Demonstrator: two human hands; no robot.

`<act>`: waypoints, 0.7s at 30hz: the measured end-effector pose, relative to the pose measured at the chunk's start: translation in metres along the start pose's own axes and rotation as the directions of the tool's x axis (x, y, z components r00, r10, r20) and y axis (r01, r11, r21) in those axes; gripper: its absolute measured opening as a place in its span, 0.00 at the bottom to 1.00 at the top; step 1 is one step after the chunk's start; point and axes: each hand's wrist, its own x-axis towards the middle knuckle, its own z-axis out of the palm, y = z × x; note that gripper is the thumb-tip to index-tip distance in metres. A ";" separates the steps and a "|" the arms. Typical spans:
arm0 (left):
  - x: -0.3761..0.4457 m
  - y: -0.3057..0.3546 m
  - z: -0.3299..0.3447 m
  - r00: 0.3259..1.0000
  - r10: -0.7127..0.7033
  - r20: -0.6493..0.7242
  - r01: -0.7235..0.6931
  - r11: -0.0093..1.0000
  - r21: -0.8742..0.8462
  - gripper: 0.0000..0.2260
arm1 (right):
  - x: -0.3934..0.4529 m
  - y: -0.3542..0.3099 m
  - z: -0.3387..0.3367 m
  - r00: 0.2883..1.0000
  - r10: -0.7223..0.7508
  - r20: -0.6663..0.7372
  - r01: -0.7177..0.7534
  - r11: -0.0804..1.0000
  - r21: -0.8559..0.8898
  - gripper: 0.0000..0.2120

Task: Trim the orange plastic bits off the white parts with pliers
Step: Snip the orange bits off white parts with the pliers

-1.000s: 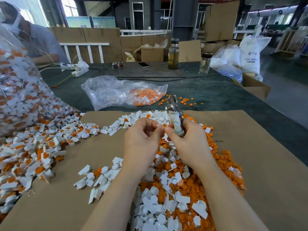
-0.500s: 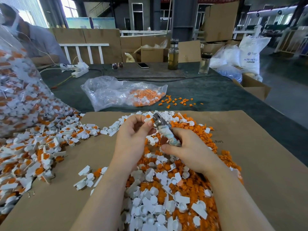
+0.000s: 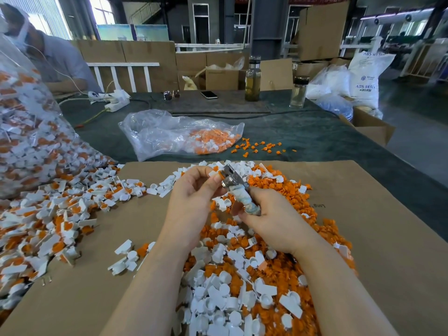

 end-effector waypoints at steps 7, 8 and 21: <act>0.000 -0.001 -0.001 1.000 -0.005 0.004 0.005 1.000 0.003 0.06 | 0.001 0.001 0.002 1.000 0.018 -0.004 -0.018 0.996 -0.082 0.02; 0.000 -0.001 0.000 1.000 -0.012 0.003 0.012 1.000 -0.003 0.06 | 0.001 0.001 0.002 1.000 0.020 -0.006 -0.020 0.996 -0.086 0.02; 0.016 0.011 -0.059 0.675 -0.625 -0.393 0.109 0.611 -0.784 0.08 | 0.005 0.013 0.006 0.980 0.012 -0.197 -0.072 0.951 -0.302 0.05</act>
